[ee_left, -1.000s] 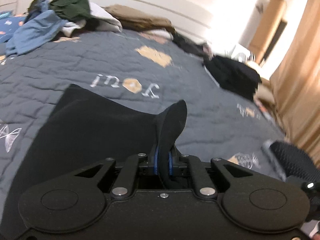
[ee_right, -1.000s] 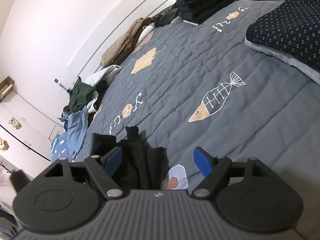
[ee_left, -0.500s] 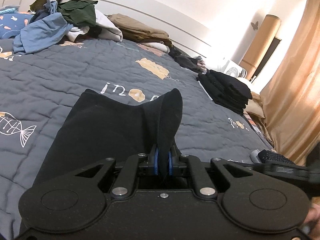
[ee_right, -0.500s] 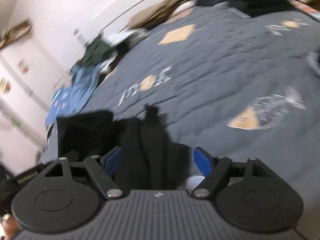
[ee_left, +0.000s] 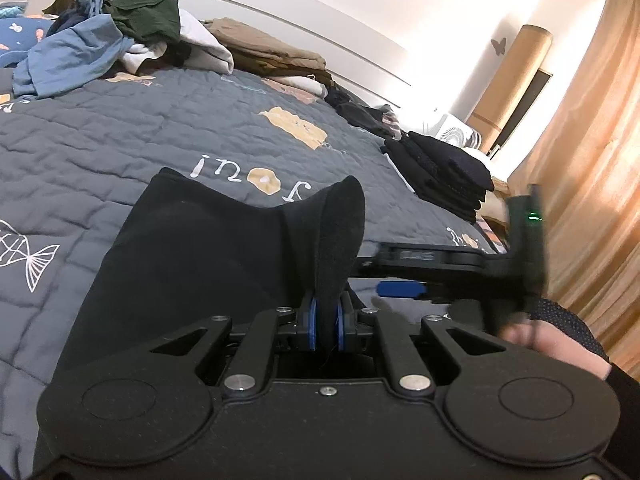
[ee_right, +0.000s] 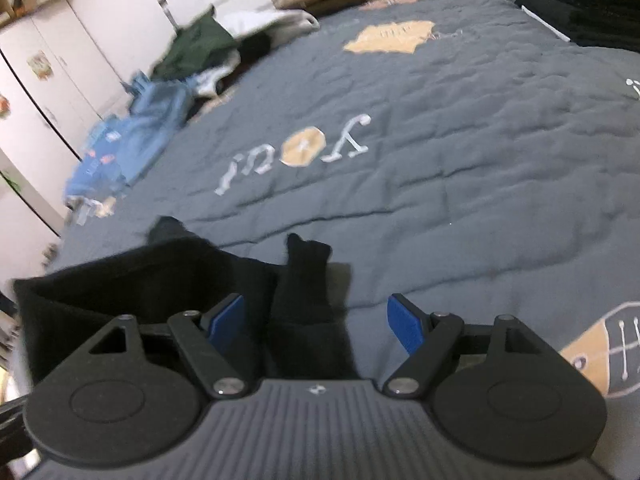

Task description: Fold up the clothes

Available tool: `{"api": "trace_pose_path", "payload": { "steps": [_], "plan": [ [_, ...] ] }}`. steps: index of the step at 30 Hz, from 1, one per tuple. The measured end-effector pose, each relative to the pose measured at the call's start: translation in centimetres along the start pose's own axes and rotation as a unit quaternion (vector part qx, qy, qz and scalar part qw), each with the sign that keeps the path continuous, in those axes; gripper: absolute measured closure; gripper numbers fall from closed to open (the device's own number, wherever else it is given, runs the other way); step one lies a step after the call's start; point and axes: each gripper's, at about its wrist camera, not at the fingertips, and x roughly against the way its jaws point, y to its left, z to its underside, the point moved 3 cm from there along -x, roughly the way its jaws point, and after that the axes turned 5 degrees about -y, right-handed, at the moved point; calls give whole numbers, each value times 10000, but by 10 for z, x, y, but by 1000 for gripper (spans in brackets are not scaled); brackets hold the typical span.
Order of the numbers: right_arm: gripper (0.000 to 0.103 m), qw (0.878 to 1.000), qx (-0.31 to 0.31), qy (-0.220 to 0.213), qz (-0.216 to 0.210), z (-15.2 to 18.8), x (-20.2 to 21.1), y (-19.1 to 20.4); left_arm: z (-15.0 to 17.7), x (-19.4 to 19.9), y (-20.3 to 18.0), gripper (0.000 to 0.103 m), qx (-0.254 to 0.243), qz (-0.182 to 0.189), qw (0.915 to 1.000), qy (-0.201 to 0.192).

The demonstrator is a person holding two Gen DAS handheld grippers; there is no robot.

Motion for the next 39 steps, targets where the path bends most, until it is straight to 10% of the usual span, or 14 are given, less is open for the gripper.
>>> {"api": "trace_pose_path", "payload": {
  "steps": [5,8,15,22,27,37,39],
  "plan": [
    [33,9984,-528,183,-58,3,-21,-12,1,-2,3,93,21,32,10000,30],
    [73,9964,-755,194,-326,7,-22,-13,1,-2,3,93,19,36,10000,39],
    [103,9743,-2076,-507,-712,-4,11,-47,1,-1,3,93,23,50,10000,38],
    [94,9778,-1906,-482,-726,-6,22,-67,2,-3,3,93,20,46,10000,58],
    [48,9847,-1469,-319,-883,-8,9,-37,1,-3,3,93,4,49,10000,68],
    [55,9944,-896,71,-565,-9,-19,-12,2,-5,6,93,50,72,9999,135],
    [86,9954,-785,155,-536,-5,-24,-8,2,-6,6,93,46,66,9999,141]
  ]
}}
